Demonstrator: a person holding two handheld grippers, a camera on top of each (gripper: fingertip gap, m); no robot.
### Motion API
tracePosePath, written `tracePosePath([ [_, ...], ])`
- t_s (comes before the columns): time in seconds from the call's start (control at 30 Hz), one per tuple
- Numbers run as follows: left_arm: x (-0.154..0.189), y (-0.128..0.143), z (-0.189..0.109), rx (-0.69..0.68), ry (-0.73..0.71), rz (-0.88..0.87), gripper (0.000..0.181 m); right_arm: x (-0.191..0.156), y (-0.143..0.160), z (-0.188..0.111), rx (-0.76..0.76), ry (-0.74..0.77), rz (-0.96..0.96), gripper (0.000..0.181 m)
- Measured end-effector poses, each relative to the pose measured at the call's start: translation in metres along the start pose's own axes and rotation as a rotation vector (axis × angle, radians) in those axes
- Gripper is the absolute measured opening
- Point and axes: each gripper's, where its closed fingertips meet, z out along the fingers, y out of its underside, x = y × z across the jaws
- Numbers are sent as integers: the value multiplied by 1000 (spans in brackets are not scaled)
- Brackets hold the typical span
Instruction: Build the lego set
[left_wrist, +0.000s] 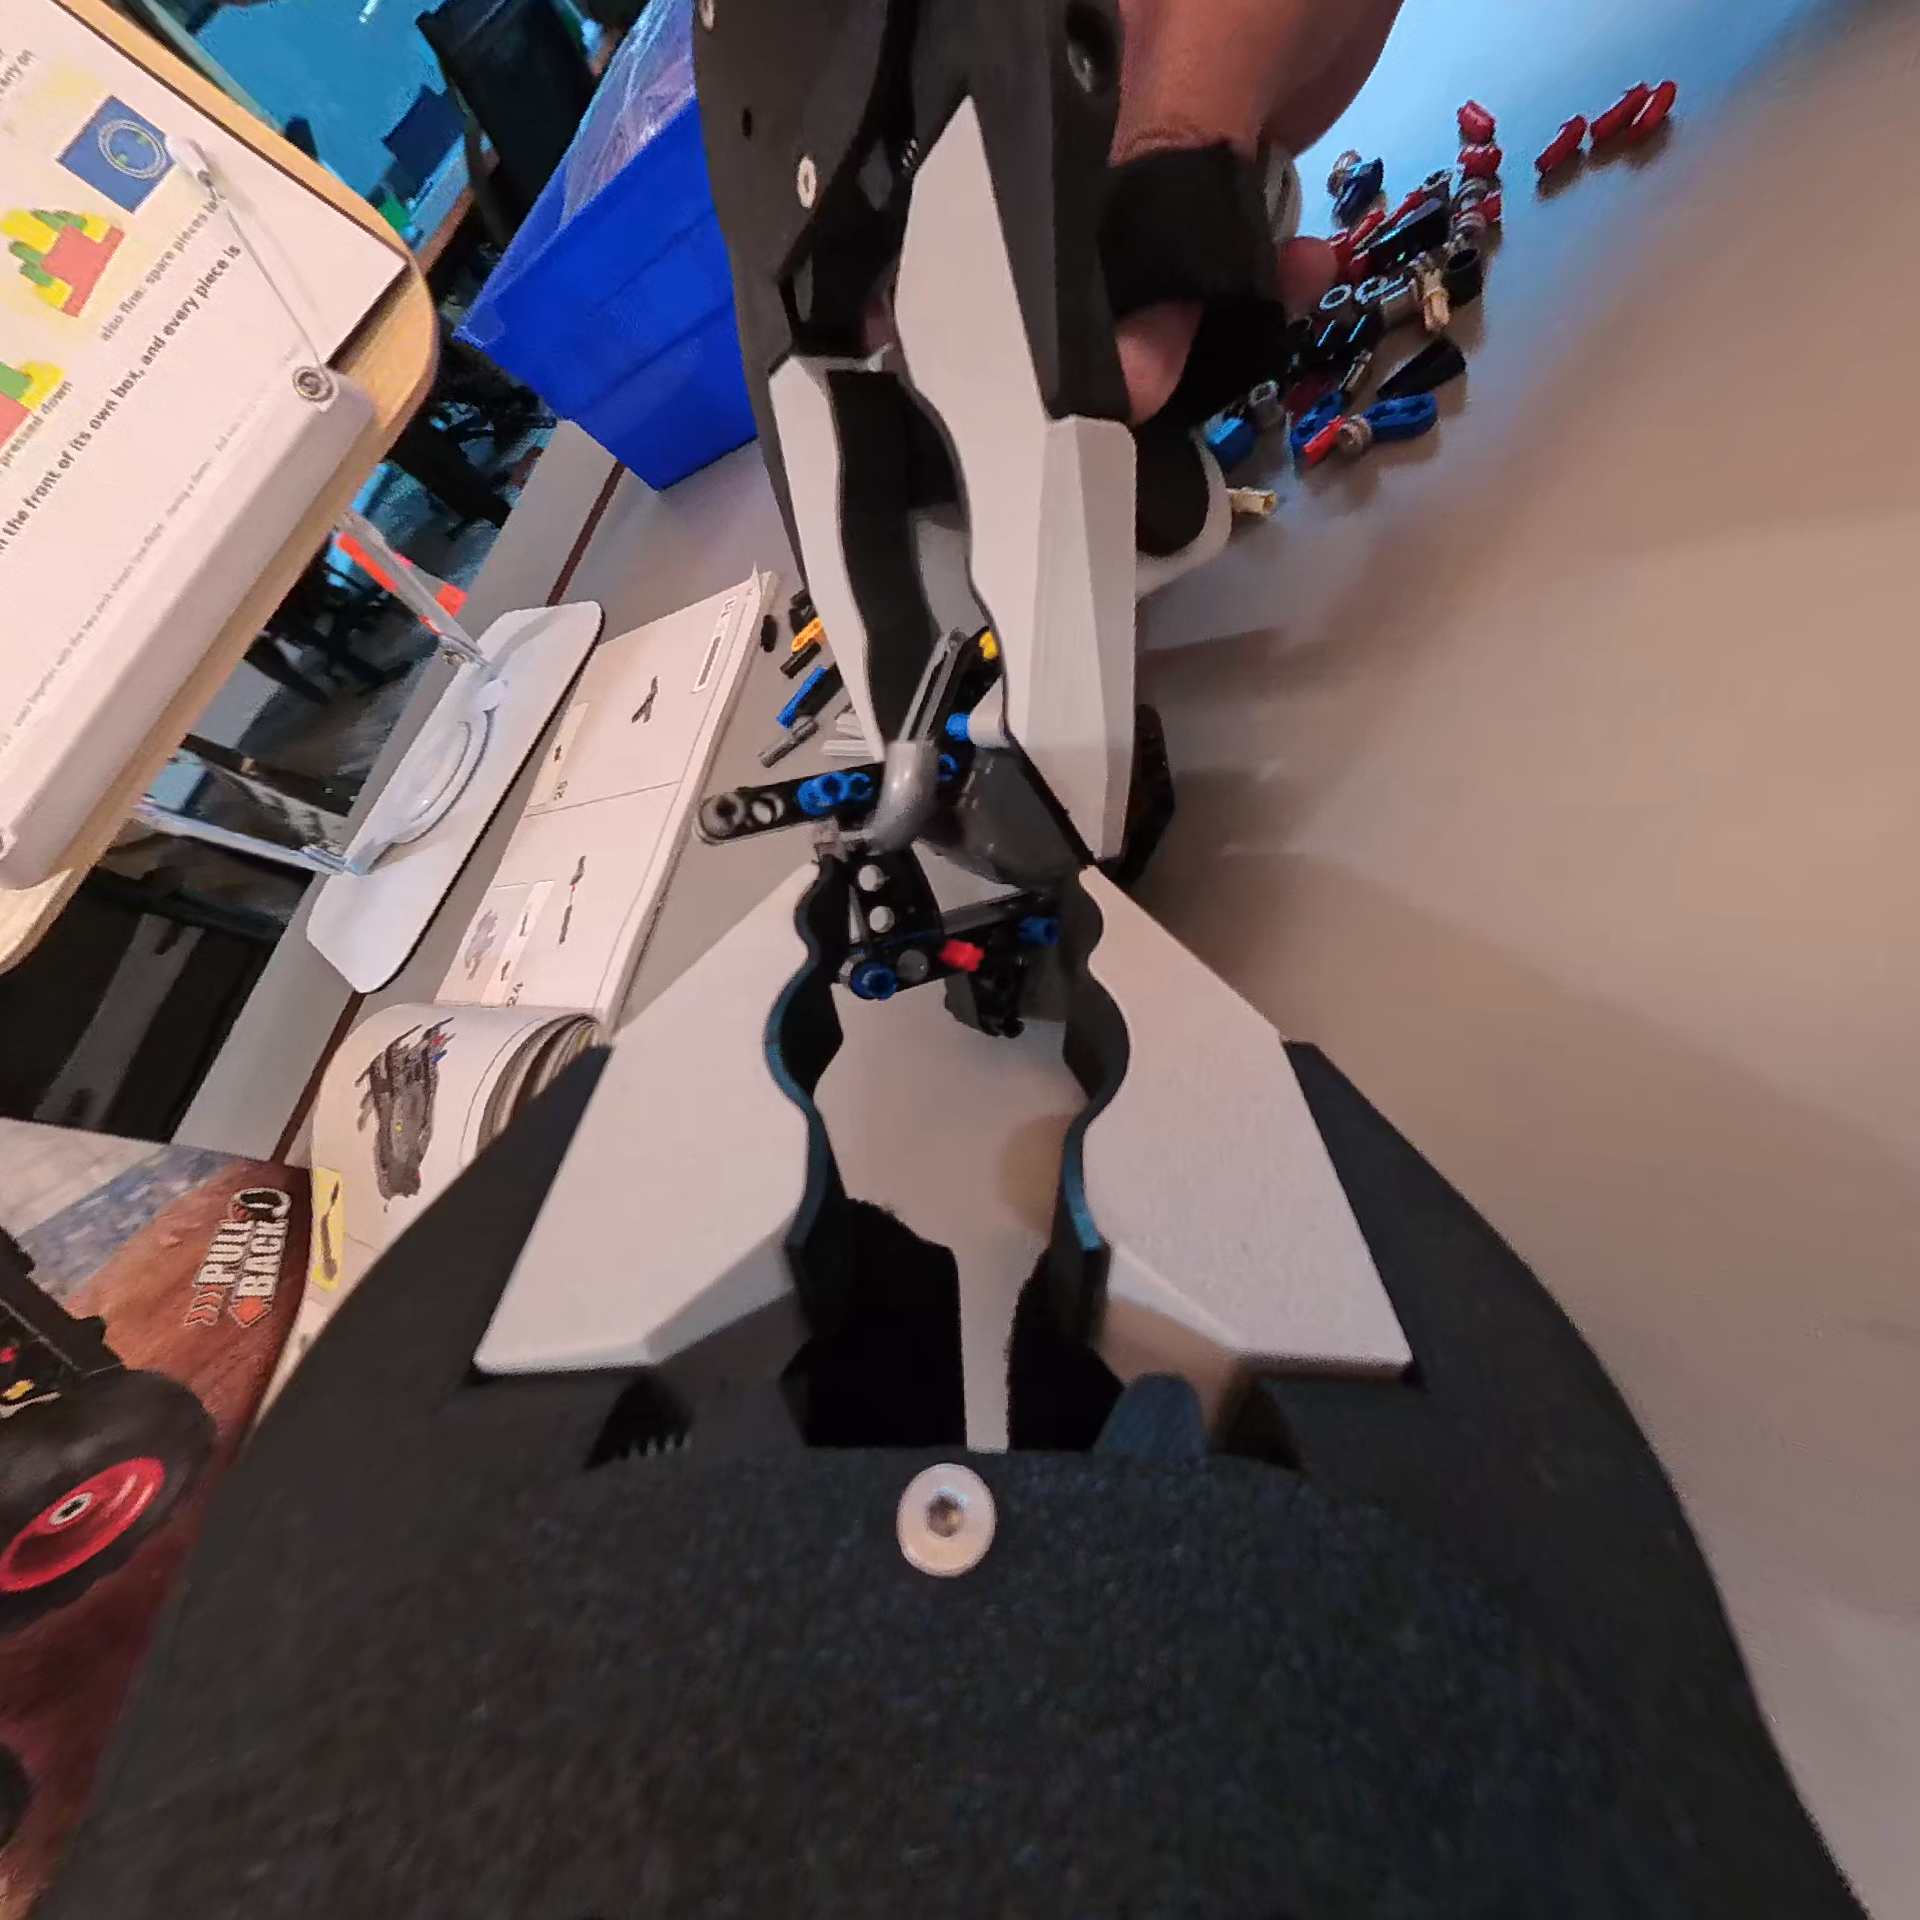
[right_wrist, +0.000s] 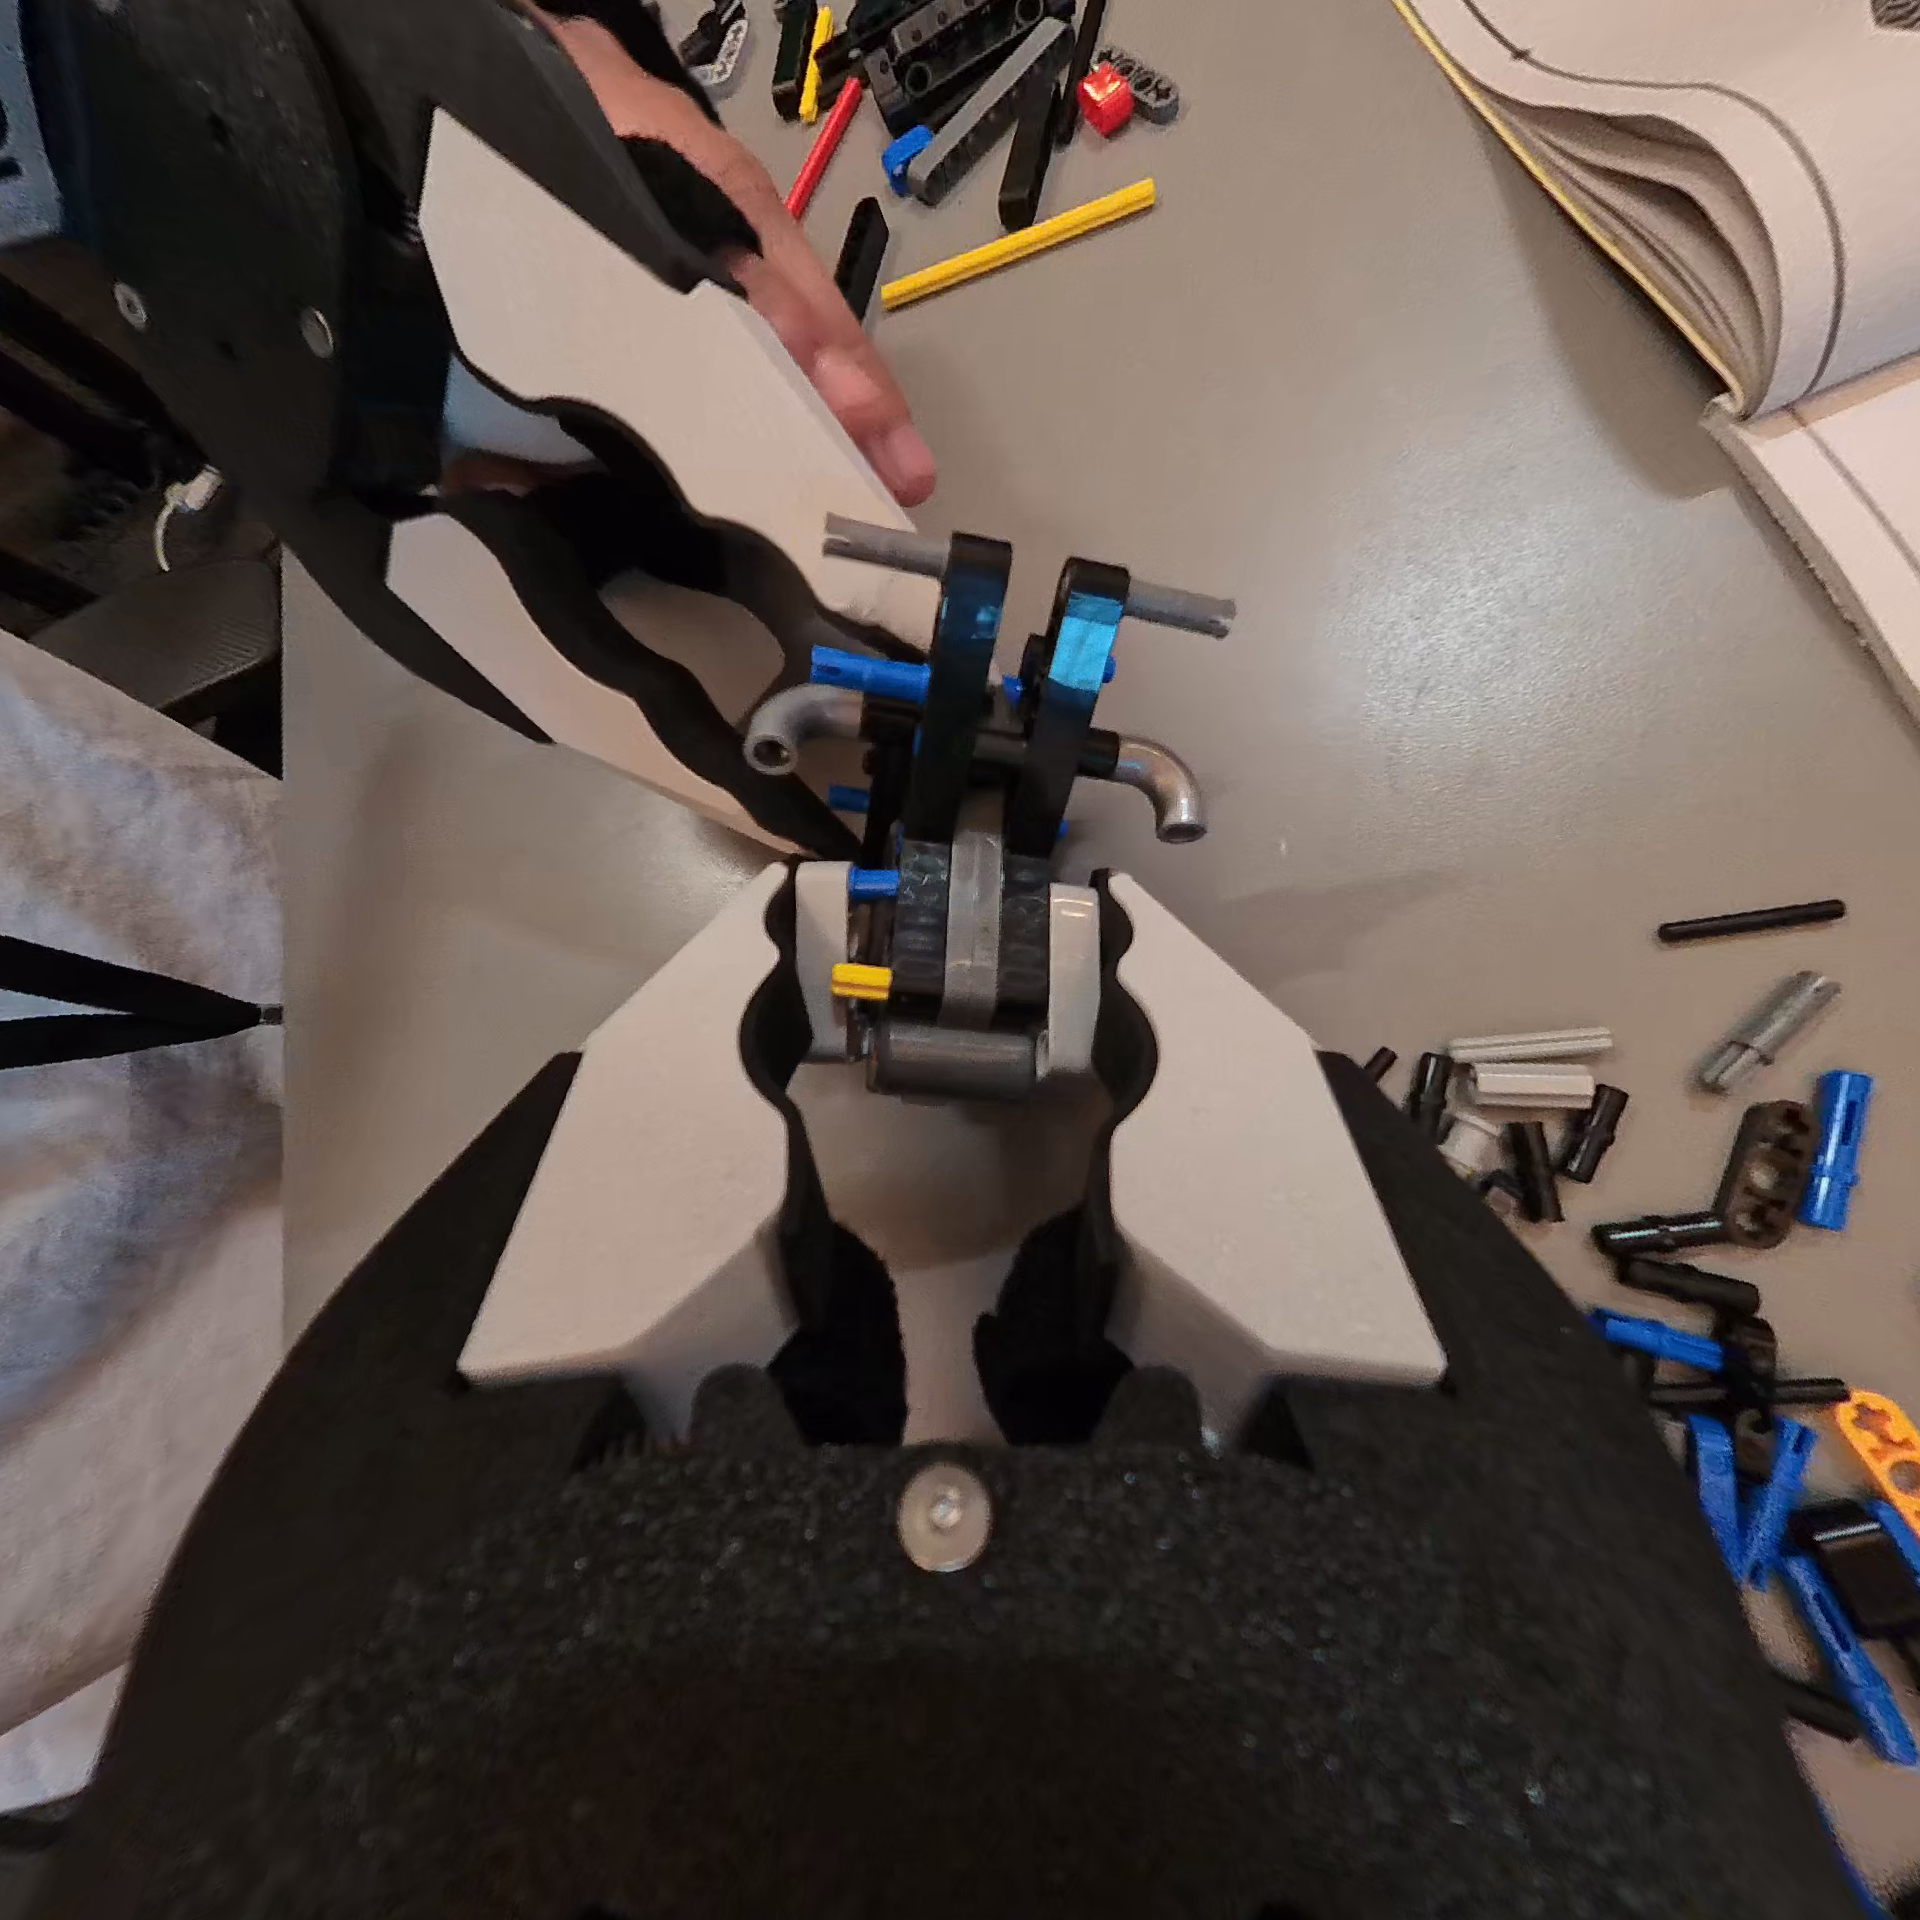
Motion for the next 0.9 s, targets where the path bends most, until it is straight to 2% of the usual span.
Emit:
tracePosePath([
  [0.27,-1,0,4,-29,-125,154,38,-4,-3,-5,40,-80,69,53],
  [0.6,1,-2,4,-19,-112,149,37,2,4,-2,-60,101,-66,52],
  [0.77,-4,-6,-5,-20,-122,172,38,5,3,-4,-47,120,-73,49],
  [0.9,-5,-9,-11,-89,-91,152,43,10,1,-5,-14,108,-34,45],
])
